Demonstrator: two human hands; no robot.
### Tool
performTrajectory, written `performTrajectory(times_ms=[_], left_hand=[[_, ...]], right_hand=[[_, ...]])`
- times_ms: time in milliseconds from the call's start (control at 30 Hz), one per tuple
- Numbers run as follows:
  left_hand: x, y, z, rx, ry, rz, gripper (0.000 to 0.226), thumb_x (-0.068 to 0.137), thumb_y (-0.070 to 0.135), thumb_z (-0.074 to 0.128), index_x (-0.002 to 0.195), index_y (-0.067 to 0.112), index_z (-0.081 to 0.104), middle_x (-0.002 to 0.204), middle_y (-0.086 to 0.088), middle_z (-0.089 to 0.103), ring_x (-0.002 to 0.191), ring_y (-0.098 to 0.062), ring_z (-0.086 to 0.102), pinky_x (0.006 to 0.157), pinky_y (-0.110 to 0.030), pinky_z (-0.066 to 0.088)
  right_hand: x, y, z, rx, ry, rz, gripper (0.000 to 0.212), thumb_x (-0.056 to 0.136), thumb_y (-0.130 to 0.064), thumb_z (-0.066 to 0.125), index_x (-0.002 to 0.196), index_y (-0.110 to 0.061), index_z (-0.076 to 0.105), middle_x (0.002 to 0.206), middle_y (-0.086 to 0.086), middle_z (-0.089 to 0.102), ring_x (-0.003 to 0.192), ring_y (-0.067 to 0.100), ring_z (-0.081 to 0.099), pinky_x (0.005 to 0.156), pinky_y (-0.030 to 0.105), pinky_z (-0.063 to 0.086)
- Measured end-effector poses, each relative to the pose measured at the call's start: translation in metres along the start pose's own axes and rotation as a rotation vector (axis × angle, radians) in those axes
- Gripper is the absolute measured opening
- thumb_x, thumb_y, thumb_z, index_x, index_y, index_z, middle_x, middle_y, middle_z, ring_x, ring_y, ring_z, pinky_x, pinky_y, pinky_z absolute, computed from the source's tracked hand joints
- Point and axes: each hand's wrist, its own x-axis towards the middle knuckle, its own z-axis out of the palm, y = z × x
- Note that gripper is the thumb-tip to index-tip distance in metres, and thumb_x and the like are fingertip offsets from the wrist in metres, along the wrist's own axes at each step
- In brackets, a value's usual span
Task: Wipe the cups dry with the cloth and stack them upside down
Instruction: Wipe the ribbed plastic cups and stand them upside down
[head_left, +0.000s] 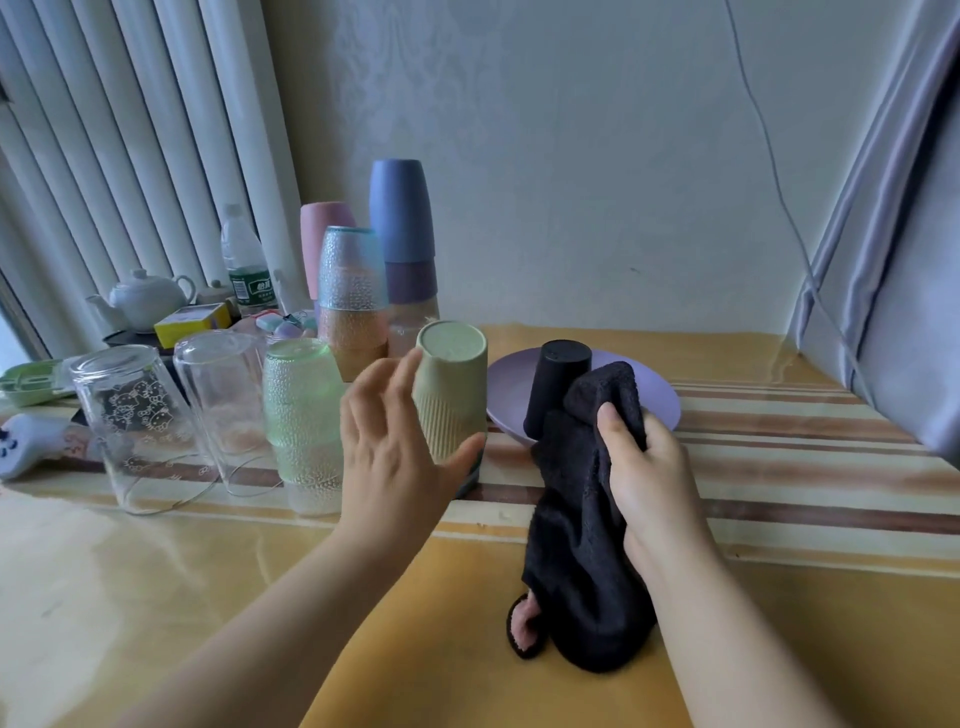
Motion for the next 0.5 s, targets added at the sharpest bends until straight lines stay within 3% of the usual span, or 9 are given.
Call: performTrajectory(times_ms=[67, 200, 300, 500], left_hand=[[-0.001, 0.001, 0.004, 0.013, 0.012, 0.072, 0.088, 0.07, 0.042, 0.074, 0.14, 0.019, 0.026, 0.132, -0.003, 0.027, 0.123, -0.028, 0.032, 0.106, -0.048, 0.029], [0.014, 0.005, 0.003, -0.302, -0.137, -0.296, 0.108, 0.066, 0.031, 0.084, 0.145, 0.035, 0.011, 0.139, -0.003, 0.03, 0.132, -0.026, 0.037, 0.112, -0.042, 0.032], [0.023, 0.0, 0.005, -0.382, -0.258, -0.456, 0.092, 0.071, 0.033, 0.083, 0.144, 0.031, 0.026, 0.127, 0.002, 0.051, 0.119, -0.021, 0.051, 0.098, -0.037, 0.043], [0.028, -0.008, 0.012, -0.504, -0.256, -0.567, 0.069, 0.073, 0.042, 0.081, 0.128, 0.036, 0.041, 0.114, 0.008, 0.058, 0.113, -0.021, 0.056, 0.095, -0.05, 0.05]], right_hand=[[0.002, -0.001, -0.002, 0.03, 0.033, 0.019, 0.015, 0.093, -0.034, 0.054, 0.09, -0.024, 0.066, 0.092, 0.0, 0.071, 0.09, 0.021, 0.067, 0.084, 0.042, 0.055], [0.002, -0.001, -0.003, 0.05, 0.035, 0.029, 0.015, 0.093, -0.032, 0.054, 0.092, -0.022, 0.065, 0.094, 0.003, 0.071, 0.089, 0.022, 0.067, 0.079, 0.038, 0.055], [0.002, 0.001, -0.002, 0.048, 0.029, 0.028, 0.016, 0.092, -0.033, 0.055, 0.096, -0.022, 0.066, 0.095, 0.002, 0.071, 0.089, 0.021, 0.068, 0.08, 0.04, 0.055], [0.003, 0.002, -0.001, 0.05, 0.033, 0.026, 0.017, 0.092, -0.033, 0.055, 0.097, -0.021, 0.066, 0.095, 0.001, 0.071, 0.089, 0.019, 0.068, 0.081, 0.04, 0.055]])
